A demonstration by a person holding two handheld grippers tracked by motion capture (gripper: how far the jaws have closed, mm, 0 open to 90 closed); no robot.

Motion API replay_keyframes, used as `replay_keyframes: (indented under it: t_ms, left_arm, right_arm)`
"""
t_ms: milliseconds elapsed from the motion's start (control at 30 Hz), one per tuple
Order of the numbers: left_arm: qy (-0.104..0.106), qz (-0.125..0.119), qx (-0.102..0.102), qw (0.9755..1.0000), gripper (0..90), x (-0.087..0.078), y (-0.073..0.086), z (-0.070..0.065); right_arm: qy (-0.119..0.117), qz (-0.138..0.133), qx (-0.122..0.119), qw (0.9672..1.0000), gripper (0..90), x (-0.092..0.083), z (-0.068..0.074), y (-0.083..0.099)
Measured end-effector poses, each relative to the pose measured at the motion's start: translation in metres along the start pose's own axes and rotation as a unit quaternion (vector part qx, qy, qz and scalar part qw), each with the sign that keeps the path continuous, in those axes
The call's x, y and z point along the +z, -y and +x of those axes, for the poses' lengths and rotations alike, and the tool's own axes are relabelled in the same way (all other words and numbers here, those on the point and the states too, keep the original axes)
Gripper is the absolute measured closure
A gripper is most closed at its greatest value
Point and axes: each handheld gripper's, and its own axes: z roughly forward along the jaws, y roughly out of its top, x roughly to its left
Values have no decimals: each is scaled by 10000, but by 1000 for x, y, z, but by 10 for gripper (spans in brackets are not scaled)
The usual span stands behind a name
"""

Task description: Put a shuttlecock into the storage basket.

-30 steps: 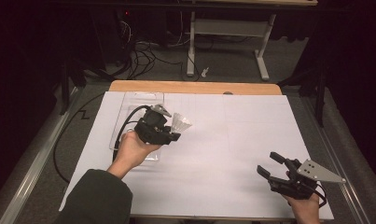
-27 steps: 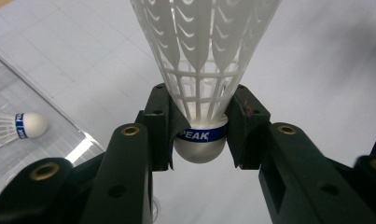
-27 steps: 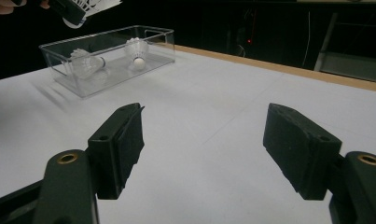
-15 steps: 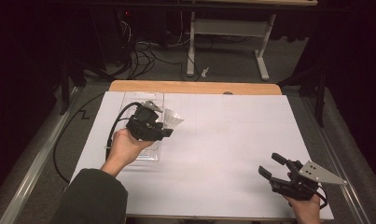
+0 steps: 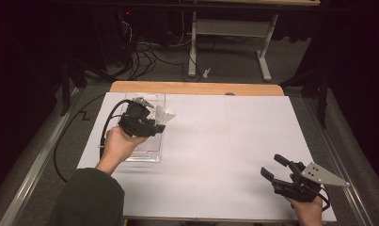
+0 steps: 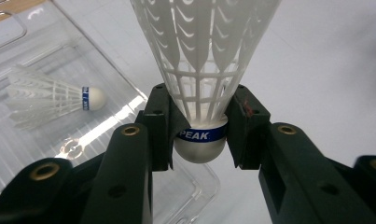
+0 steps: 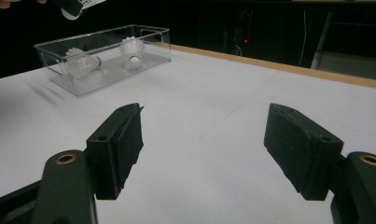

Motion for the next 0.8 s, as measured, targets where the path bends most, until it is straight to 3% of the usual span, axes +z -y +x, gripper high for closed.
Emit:
replay_keyframes:
  t_ms: [800]
  left_arm:
    - [-418,253,-521,9974,650,7,0,38]
  right_arm:
    - [2,-5,20,10000,280,0,0,0]
